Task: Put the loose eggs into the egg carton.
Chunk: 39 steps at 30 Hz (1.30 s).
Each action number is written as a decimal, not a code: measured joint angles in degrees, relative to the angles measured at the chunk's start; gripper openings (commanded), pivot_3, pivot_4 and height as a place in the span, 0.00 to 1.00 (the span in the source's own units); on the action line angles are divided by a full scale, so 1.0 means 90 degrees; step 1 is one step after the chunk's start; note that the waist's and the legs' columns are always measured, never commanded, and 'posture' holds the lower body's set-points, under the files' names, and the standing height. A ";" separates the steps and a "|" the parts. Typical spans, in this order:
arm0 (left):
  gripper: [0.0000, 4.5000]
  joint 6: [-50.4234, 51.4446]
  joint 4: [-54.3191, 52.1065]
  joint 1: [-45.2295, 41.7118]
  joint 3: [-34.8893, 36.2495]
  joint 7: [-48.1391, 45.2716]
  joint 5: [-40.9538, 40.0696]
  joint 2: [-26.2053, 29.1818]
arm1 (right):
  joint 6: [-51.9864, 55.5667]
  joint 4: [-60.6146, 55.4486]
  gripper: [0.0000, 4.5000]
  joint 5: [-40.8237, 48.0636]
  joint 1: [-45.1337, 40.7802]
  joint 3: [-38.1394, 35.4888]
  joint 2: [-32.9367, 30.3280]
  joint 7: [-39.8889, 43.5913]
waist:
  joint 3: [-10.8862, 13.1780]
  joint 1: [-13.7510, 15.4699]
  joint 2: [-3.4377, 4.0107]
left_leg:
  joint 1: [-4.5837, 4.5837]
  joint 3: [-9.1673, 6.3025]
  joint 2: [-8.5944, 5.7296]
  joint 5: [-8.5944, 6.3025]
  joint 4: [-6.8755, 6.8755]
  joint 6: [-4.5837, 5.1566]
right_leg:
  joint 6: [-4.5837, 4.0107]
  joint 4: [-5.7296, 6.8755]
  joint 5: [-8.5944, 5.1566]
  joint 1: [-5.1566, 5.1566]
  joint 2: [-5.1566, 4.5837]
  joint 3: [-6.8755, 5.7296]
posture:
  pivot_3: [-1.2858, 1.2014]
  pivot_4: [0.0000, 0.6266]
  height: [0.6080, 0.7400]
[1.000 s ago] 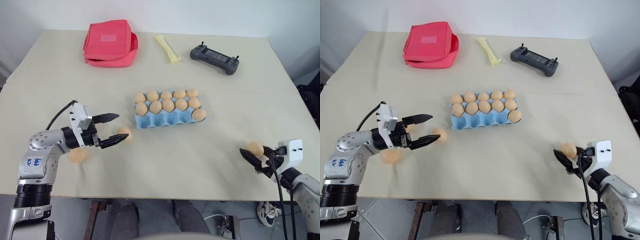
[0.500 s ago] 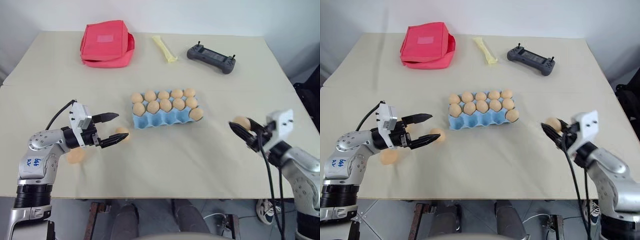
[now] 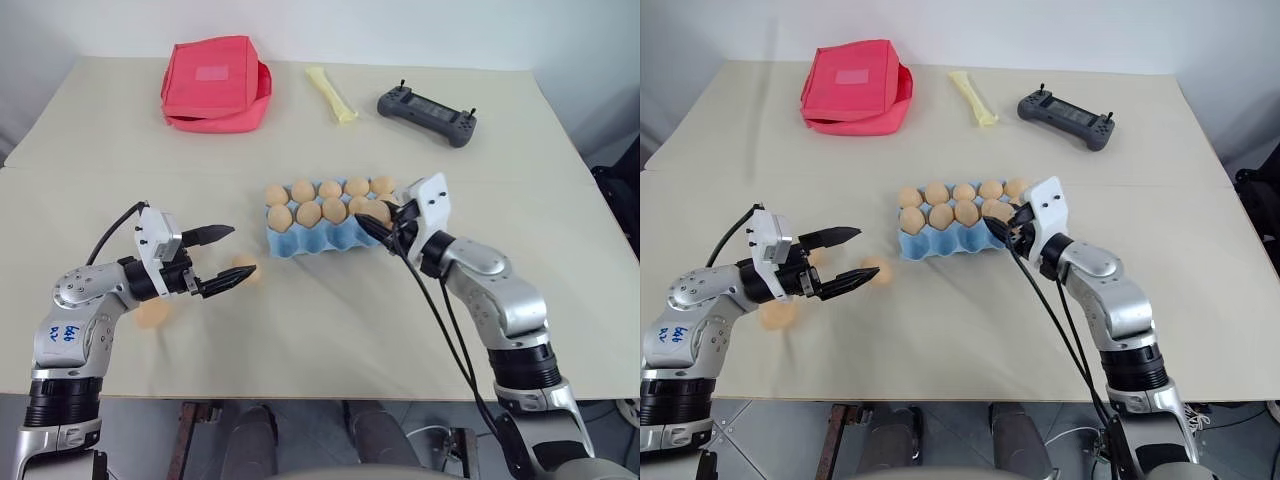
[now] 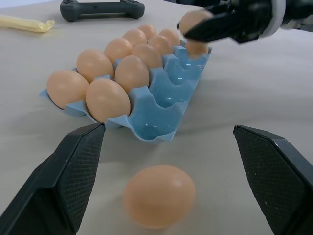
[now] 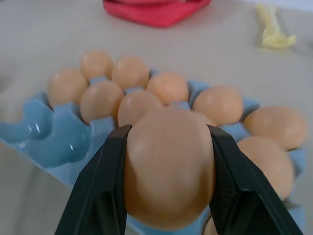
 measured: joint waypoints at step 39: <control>1.00 0.2865 -0.4102 0.4187 0.3527 0.3597 -0.1212 -0.0959 | -0.1277 0.1496 0.99 0.0787 -0.0731 -0.0012 -0.1488 0.5203 | 0.0003 -0.0167 -0.0003 | 0.0039 -0.0002 0.0000 -0.0002 0.0012 0.0003 | -0.0017 -0.0002 -0.0006 0.0040 0.0000 0.0000 | 0.52 0.24 1.00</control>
